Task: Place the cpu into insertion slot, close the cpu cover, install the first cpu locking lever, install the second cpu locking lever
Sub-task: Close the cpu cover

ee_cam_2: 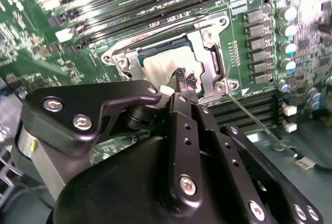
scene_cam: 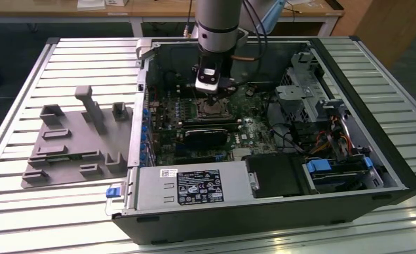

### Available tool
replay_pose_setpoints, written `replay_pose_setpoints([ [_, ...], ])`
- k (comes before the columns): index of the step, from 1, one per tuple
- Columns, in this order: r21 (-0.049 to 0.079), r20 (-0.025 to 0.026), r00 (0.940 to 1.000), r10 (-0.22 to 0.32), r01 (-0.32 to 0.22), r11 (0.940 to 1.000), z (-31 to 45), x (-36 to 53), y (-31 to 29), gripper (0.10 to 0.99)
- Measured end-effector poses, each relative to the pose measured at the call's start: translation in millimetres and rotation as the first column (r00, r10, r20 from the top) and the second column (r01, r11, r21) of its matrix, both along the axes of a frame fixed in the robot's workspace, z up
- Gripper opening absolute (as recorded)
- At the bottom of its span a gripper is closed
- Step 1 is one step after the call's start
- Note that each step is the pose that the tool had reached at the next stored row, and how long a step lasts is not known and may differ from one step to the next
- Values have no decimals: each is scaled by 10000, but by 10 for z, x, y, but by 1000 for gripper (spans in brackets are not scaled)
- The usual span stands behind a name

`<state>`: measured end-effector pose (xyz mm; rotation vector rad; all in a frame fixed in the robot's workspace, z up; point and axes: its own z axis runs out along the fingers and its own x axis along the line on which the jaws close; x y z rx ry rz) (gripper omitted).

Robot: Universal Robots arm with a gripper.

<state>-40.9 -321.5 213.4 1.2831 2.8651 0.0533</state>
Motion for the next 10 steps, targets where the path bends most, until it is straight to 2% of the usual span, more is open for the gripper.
replay_pose_setpoints([
  [5, 0, 0, 9958, 914, -914, 9958, -3, 0, 0, 106],
  [10, 0, 0, 9835, 1810, -1810, 9835, -6, 0, 0, 106],
])
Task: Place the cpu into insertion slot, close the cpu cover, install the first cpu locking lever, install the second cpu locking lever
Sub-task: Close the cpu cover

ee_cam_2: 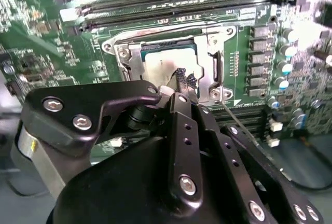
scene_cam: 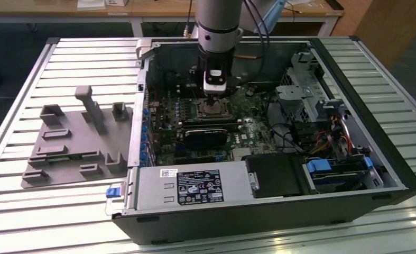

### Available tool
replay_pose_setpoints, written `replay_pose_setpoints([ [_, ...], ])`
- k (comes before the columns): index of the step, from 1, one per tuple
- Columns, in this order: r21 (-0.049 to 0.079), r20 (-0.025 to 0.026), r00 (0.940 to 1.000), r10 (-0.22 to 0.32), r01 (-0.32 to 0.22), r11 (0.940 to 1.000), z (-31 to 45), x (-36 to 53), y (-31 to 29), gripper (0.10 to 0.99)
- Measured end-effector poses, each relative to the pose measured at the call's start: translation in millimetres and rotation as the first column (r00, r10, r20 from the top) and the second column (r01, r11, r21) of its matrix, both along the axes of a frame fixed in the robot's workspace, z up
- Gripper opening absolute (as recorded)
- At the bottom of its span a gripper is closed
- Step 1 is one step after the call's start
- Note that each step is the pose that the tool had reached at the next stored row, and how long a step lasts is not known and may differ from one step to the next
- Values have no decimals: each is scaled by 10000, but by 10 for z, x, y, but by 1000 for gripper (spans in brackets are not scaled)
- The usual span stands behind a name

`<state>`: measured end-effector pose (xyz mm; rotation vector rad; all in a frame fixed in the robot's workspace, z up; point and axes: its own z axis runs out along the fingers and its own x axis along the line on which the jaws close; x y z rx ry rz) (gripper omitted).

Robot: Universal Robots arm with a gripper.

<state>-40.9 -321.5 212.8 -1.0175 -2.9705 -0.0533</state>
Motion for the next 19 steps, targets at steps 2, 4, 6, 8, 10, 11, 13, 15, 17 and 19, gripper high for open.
replay_pose_setpoints([
  [2, 0, 0, 9993, 371, -371, 9993, -1, 0, 0, 106],
  [4, 0, 1, 9973, 730, -730, 9973, -3, 0, 0, 106],
  [6, 0, 0, 9940, 1094, -1094, 9940, -5, 0, 0, 106],
  [8, -1, 0, 9894, 1452, -1452, 9894, -6, 0, 0, 106],
  [10, 0, 0, 9835, 1807, -1807, 9835, -7, 0, 0, 106],
  [11, -2, 0, 9801, 1987, -1987, 9801, -8, 0, 0, 106],
  [13, -3, 0, 9737, 2280, -2280, 9737, -9, 0, 0, 106],
  [15, -4, 0, 9661, 2581, -2581, 9661, -11, 0, 0, 106],
  [17, -4, 0, 9583, 2858, -2858, 9583, -11, 0, 0, 106],
  [19, -69, 183, 9313, 3637, -3636, 9315, -17, 0, 0, 106],
])
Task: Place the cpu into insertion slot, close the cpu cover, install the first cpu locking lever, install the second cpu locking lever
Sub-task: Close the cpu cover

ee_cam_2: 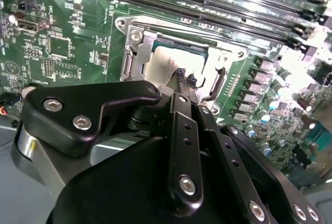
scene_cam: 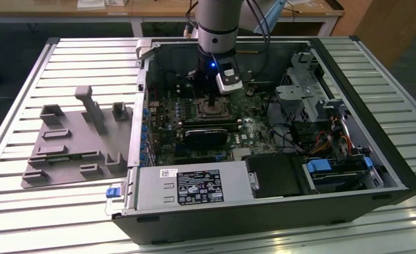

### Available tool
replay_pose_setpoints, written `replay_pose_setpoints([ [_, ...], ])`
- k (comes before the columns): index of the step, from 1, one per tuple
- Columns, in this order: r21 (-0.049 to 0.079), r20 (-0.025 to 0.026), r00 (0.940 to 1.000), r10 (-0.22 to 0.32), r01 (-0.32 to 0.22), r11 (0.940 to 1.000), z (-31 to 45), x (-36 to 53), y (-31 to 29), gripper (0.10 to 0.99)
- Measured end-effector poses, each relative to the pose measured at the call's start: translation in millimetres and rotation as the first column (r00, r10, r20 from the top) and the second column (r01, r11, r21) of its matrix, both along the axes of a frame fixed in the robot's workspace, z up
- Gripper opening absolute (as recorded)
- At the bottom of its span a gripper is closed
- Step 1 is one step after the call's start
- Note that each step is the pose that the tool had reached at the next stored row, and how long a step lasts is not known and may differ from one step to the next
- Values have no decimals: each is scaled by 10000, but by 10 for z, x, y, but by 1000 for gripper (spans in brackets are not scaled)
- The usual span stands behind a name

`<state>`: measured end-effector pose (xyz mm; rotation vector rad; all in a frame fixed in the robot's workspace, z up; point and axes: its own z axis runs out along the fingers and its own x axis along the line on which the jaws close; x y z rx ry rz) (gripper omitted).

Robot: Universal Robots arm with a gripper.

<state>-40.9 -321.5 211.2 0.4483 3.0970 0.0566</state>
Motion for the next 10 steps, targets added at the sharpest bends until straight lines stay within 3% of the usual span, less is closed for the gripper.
replay_pose_setpoints([
  [4, -4, 117, 9988, 467, -467, 9989, -3, 1, 0, 106],
  [10, -4, 122, 9880, 1540, -1540, 9881, -7, 0, -1, 106],
])
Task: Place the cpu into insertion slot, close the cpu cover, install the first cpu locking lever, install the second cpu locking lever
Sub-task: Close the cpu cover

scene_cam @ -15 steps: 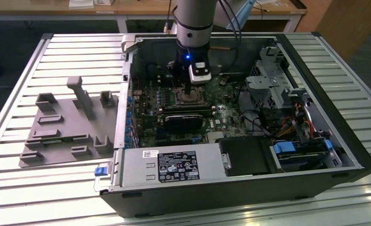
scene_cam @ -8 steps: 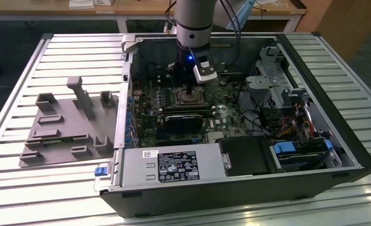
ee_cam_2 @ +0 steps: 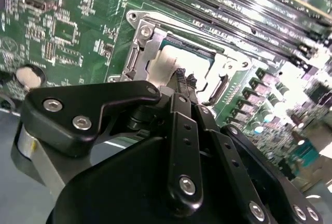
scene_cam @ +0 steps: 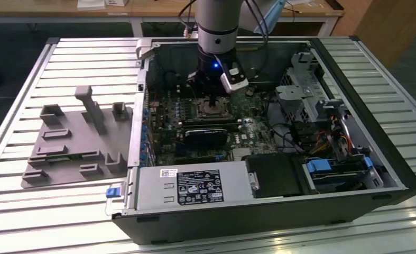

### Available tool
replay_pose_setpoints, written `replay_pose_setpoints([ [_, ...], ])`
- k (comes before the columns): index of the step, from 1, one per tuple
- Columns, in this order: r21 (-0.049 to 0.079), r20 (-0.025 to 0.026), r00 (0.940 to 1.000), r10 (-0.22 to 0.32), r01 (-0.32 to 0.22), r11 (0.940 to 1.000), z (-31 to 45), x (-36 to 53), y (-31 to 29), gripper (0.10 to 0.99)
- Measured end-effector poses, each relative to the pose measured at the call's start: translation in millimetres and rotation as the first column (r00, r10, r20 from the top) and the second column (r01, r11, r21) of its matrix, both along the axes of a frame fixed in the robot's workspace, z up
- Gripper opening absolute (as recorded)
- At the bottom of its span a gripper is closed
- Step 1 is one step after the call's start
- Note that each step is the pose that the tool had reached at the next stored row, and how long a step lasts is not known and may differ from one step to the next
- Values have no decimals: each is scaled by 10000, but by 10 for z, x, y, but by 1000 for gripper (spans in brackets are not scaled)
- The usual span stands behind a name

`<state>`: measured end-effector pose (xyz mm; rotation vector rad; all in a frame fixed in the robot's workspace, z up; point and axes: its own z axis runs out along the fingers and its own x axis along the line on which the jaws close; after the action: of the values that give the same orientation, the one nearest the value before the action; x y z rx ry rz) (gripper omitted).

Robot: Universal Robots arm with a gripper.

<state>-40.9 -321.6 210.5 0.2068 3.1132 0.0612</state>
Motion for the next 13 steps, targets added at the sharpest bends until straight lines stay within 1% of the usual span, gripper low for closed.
replay_pose_setpoints([
  [2, -3, 0, 9994, 342, -342, 9994, -1, 0, 0, 106],
  [3, -37, -1, 9992, 395, -395, 9992, -2, 0, 1, 106],
  [5, -70, -3, 9992, 394, -394, 9992, -2, 0, 0, 106],
  [8, -74, -3, 9995, 328, -328, 9994, 8, 0, 0, 106],
  [10, -72, 4, 9996, 266, -266, 9996, 32, -1, 0, 106],
  [13, -72, 23, 9998, 183, -183, 9998, 88, -1, 0, 106],
])
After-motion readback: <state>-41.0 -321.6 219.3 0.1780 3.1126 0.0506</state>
